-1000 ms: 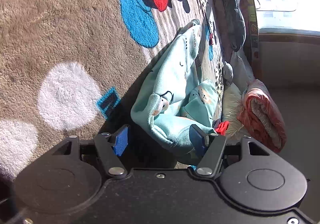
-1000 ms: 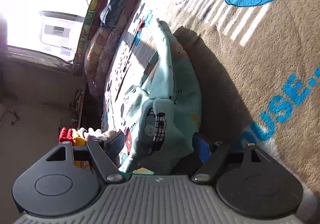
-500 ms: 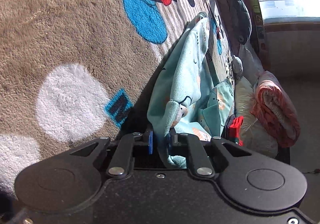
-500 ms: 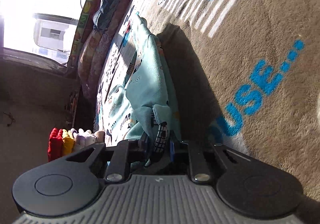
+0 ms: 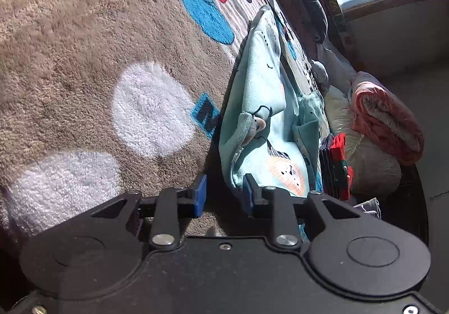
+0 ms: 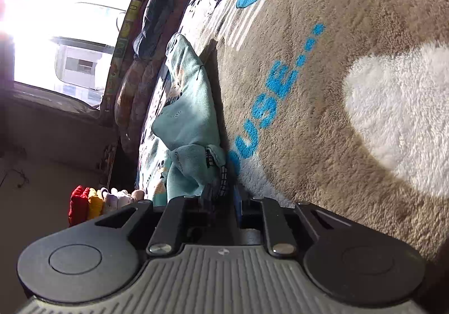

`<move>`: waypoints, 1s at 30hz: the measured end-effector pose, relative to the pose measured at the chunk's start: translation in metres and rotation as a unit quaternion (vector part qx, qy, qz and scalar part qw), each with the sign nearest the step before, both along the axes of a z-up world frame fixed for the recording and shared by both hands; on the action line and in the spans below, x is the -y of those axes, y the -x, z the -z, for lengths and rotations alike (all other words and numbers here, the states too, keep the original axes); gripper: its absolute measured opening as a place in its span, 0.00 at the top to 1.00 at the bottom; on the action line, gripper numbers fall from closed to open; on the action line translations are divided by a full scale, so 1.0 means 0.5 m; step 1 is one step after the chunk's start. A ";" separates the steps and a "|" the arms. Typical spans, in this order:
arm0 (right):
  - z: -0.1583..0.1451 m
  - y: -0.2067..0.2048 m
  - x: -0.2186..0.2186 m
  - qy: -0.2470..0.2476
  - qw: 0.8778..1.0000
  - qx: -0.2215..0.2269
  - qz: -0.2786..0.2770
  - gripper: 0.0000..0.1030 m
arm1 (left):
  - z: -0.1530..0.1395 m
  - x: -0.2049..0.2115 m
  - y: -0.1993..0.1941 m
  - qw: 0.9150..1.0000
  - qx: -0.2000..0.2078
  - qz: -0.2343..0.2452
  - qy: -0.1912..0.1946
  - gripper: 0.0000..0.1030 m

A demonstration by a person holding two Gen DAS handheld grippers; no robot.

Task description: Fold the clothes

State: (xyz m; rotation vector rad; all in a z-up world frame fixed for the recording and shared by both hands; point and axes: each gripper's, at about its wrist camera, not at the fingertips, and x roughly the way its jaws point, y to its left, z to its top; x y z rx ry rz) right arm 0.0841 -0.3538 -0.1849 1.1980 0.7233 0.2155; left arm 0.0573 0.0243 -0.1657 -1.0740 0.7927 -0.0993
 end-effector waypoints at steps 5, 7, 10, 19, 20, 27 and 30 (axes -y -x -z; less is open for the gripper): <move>-0.008 -0.035 -0.012 -0.004 1.000 0.008 0.001 0.49 | 0.004 0.008 -0.015 1.000 0.007 -0.022 0.021 0.52; -0.010 -0.063 -0.028 0.020 1.000 0.002 -0.012 0.51 | 0.006 0.015 -0.022 0.999 0.004 -0.029 0.018 0.53; -0.016 -0.087 -0.052 0.047 0.999 0.012 -0.024 0.68 | 0.000 0.024 -0.044 1.000 0.000 -0.025 0.003 0.80; 0.035 0.004 -0.008 0.017 0.999 0.009 0.037 0.91 | -0.038 0.035 -0.024 0.993 0.040 0.039 -0.101 0.95; 0.045 0.011 -0.007 0.012 0.999 0.022 0.038 0.90 | -0.022 0.036 -0.022 0.993 0.029 0.040 -0.103 0.95; 0.028 0.000 -0.023 0.018 0.999 0.036 0.025 0.73 | 0.009 0.026 -0.015 0.998 0.018 0.023 -0.047 0.81; 0.010 -0.012 -0.039 0.056 0.997 0.043 0.001 0.75 | -0.009 0.045 -0.017 0.995 0.026 0.035 -0.084 0.88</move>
